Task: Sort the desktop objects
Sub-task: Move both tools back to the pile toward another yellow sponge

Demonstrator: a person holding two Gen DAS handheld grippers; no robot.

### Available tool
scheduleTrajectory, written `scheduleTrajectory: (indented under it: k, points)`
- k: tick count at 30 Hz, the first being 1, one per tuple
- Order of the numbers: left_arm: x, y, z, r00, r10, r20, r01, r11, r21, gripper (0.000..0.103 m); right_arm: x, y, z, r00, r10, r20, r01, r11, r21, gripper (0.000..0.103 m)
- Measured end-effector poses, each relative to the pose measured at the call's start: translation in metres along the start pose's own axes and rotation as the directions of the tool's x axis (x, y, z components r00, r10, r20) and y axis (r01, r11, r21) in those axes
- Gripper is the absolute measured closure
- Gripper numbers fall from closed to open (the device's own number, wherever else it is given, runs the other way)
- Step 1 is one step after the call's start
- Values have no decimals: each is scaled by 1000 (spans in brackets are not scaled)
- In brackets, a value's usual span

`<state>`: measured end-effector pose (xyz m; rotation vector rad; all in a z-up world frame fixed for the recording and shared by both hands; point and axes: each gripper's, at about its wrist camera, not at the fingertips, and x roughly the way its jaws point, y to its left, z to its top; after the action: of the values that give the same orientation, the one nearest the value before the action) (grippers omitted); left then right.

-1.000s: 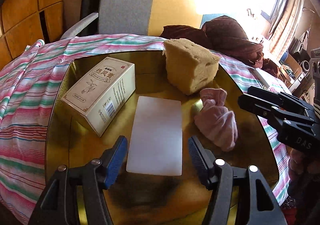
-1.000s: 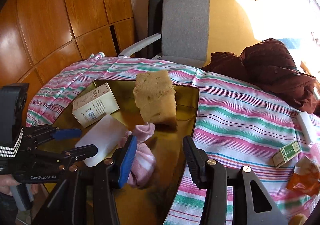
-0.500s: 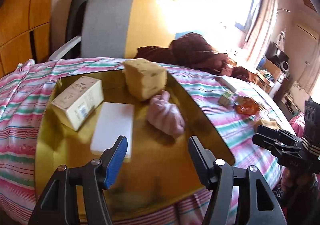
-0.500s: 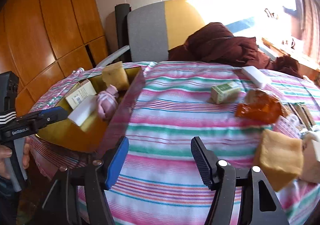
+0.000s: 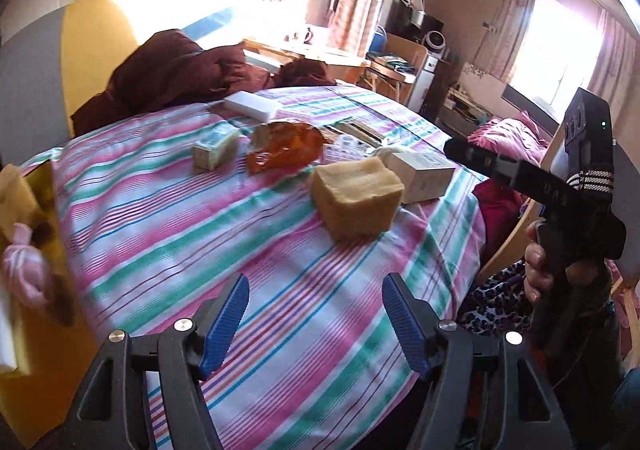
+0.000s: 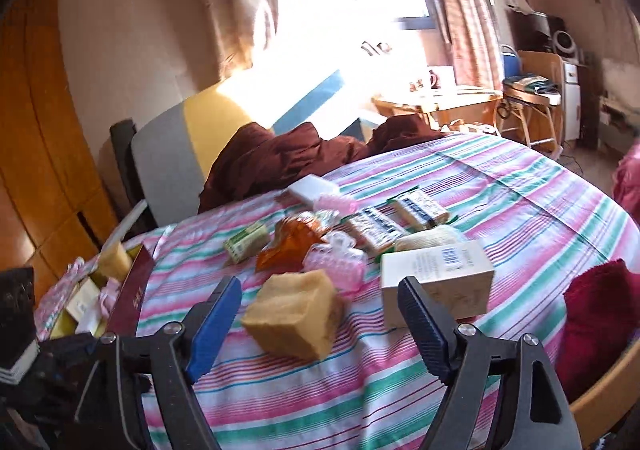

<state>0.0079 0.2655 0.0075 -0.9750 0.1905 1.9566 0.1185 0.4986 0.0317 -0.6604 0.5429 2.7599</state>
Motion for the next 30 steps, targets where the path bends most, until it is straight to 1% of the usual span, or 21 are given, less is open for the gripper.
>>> scheduleTrajectory:
  k: [1,2,4,6,8,11,13,16,19,21,23,26,27,29,30]
  points:
    - [10,-7,5,1000,-21,-12,21,1000,0,22,-1,-7,1,1000,-2,8,2,1000,23,19]
    - [19,-13,10,999,-40,-28,40,999,-4,20,-3,-14,2,1000,-5,16,4,999,46,19]
    - [38,-24,18,997,-57,-48,56,998,-16,18,-3,-25,3,1000,-10,22,8,997,81,18]
    - [51,-31,26,998,-41,-51,40,999,-23,17,-1,-34,1,1000,-11,15,9,995,103,18]
    - [61,-34,32,999,-22,-48,21,999,-31,14,1,-42,-1,1000,-11,8,10,992,124,18]
    - [74,-39,39,999,-4,-42,2,999,-38,7,4,-51,-4,1000,-5,-2,5,989,149,18]
    - [78,-44,41,1000,7,-21,-7,1000,-29,0,6,-55,-6,1000,-1,-6,2,988,158,17]
    - [81,-52,42,1000,12,4,-12,1000,-1,0,10,-59,-9,1000,4,-12,-2,986,168,17]
    - [92,-57,46,998,55,2,-55,998,25,0,13,-60,-10,1000,13,-11,-11,984,177,17]
    - [104,-55,48,997,71,-24,-71,997,14,0,13,-60,-10,1000,16,-8,-15,984,176,17]
    - [114,-52,48,997,69,-46,-69,998,-1,0,14,-62,-10,1000,14,-5,-13,984,177,16]
    - [125,-51,49,995,82,-64,-83,997,-2,0,16,-65,-9,1000,8,-7,-6,983,185,15]
    - [128,-50,49,994,86,-72,-87,996,-2,2,17,-66,-9,1000,5,-10,-3,982,188,13]
    - [132,-48,48,993,88,-75,-88,996,-6,11,22,-69,-9,1000,-9,-17,12,981,192,12]
    - [133,-47,47,993,84,-80,-85,996,-10,21,25,-70,-9,1000,-18,-21,21,980,196,11]
